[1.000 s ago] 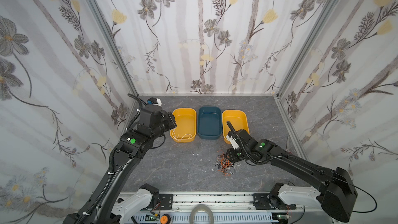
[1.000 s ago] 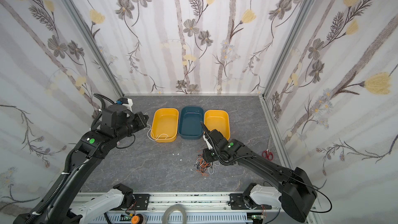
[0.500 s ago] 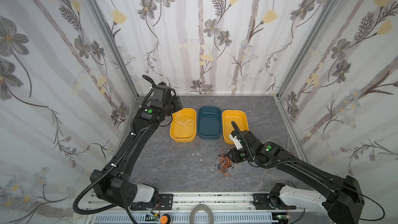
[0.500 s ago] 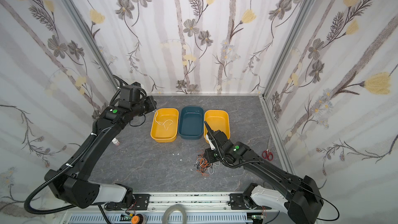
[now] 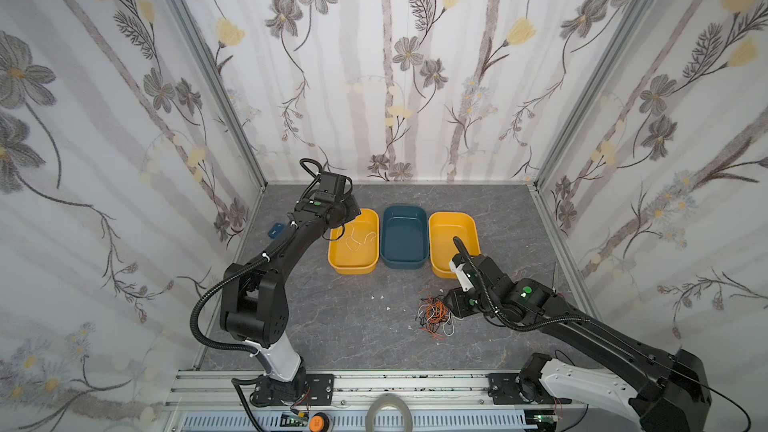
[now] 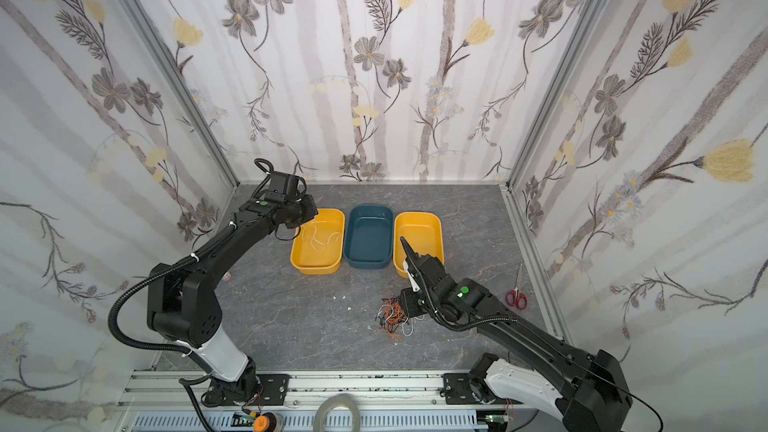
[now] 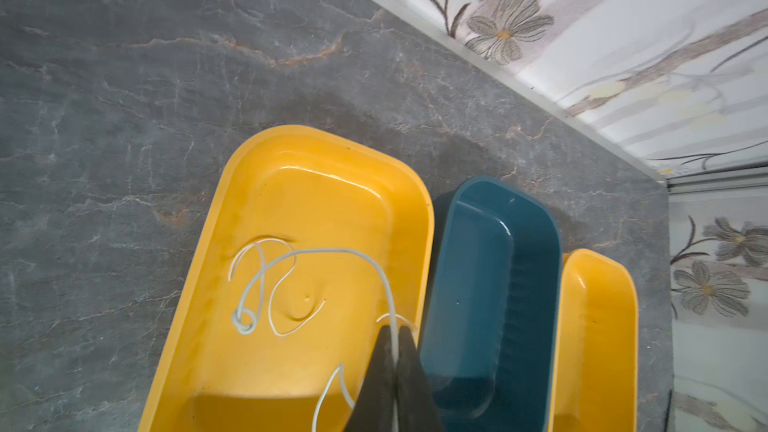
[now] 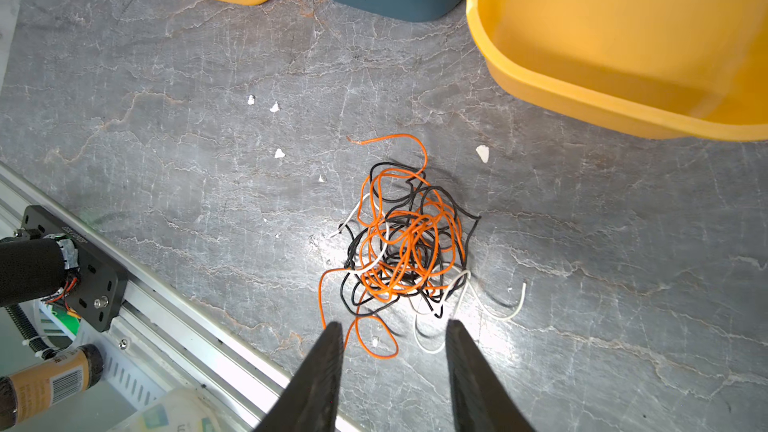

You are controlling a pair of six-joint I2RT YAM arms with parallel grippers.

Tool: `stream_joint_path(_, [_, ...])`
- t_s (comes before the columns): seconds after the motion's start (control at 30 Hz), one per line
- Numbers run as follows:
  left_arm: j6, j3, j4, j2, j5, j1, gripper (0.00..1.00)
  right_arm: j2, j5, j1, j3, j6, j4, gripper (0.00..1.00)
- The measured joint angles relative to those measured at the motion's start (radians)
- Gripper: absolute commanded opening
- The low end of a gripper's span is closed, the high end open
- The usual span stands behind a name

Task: Untangle the cables
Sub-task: 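Lower the white cable into the large yellow bin and open the left gripper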

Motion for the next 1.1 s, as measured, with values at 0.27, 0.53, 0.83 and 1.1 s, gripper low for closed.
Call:
stream_joint_path(0.27, [-0.023,-0.046,-0.031,0.029,-0.151,0.001,0.05,0.018,0.015,-0.032,-0.001,0.008,0.001,0.43])
stream_joint_path(0.53, [0.016,-0.019,-0.010,0.125,-0.080,-0.038,0.05,0.031,0.014,-0.033,-0.001,0.010,0.004,0.43])
stream_joint_path(0.83, [0.053,0.059,0.012,0.269,0.003,-0.059,0.13,0.023,0.014,-0.033,-0.006,0.019,0.006,0.43])
stream_joint_path(1.1, [0.048,0.082,-0.014,0.286,0.011,-0.047,0.56,0.006,0.014,-0.035,-0.018,0.019,0.004,0.44])
